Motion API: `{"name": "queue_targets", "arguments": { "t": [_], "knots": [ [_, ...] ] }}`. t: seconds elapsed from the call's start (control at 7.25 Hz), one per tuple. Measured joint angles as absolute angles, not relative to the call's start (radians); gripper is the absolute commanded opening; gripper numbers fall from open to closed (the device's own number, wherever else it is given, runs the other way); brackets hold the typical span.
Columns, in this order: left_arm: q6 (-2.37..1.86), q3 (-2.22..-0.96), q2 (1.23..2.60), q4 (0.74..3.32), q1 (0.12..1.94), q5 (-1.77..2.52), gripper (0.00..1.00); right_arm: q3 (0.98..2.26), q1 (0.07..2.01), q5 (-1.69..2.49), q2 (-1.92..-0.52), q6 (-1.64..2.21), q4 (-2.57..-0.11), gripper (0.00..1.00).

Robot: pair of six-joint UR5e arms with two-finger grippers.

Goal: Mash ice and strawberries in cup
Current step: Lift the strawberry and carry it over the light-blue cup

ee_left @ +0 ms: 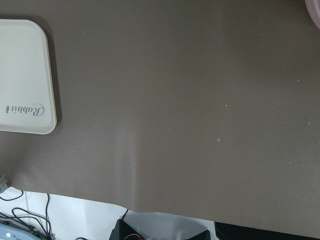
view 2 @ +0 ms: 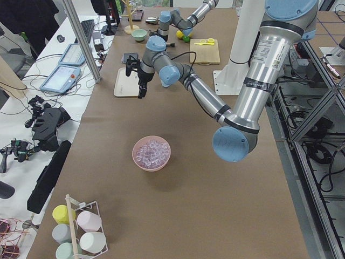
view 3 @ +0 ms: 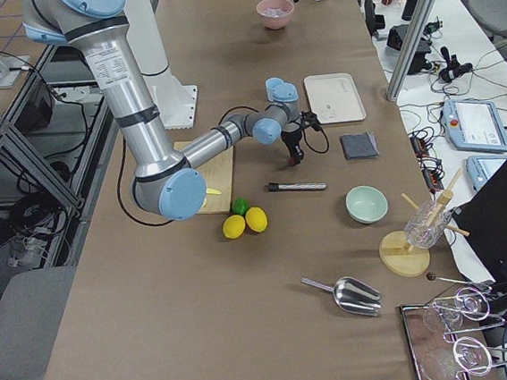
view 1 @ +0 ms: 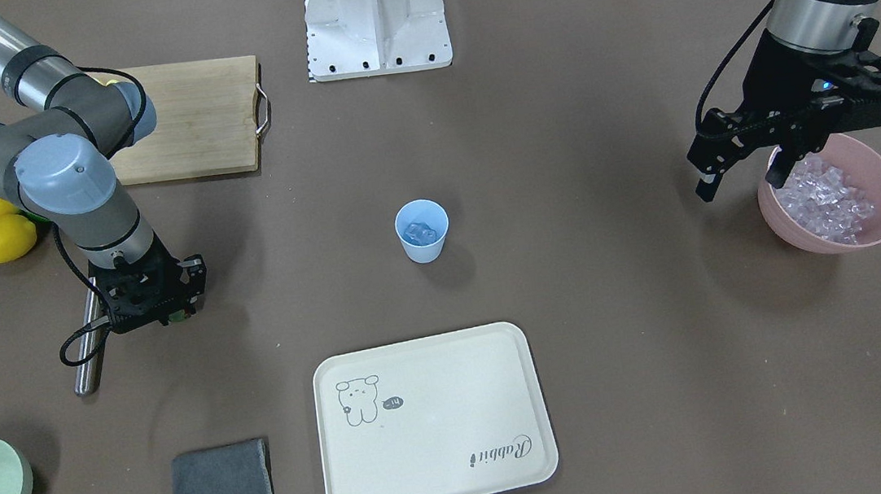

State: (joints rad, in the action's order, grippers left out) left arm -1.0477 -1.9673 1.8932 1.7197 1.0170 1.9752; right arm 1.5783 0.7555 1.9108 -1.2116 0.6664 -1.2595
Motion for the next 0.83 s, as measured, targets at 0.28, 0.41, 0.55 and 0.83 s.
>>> {"name": "queue_targets", "arguments": {
  "t": [0.28,0.41,0.55,0.83],
  "knots": [
    [-1.048,-1.97,1.894,1.72,1.021,1.977,0.98,1.585,0.791,1.923,-1.181,0.666,-1.263,0.0],
    [-1.048,-1.973,1.894,1.721,1.025,1.978,0.98,1.594,0.819,1.941,-1.144,0.666,-1.268,0.0],
    [-1.048,-1.975,1.894,1.721,1.028,1.978,0.98,1.599,0.838,1.957,-1.095,0.683,-1.271,0.0],
    [-1.049,-1.974,1.887,1.72,1.032,1.977,0.98,1.601,0.808,1.965,-0.972,0.824,-1.268,0.0]
  ]
}}
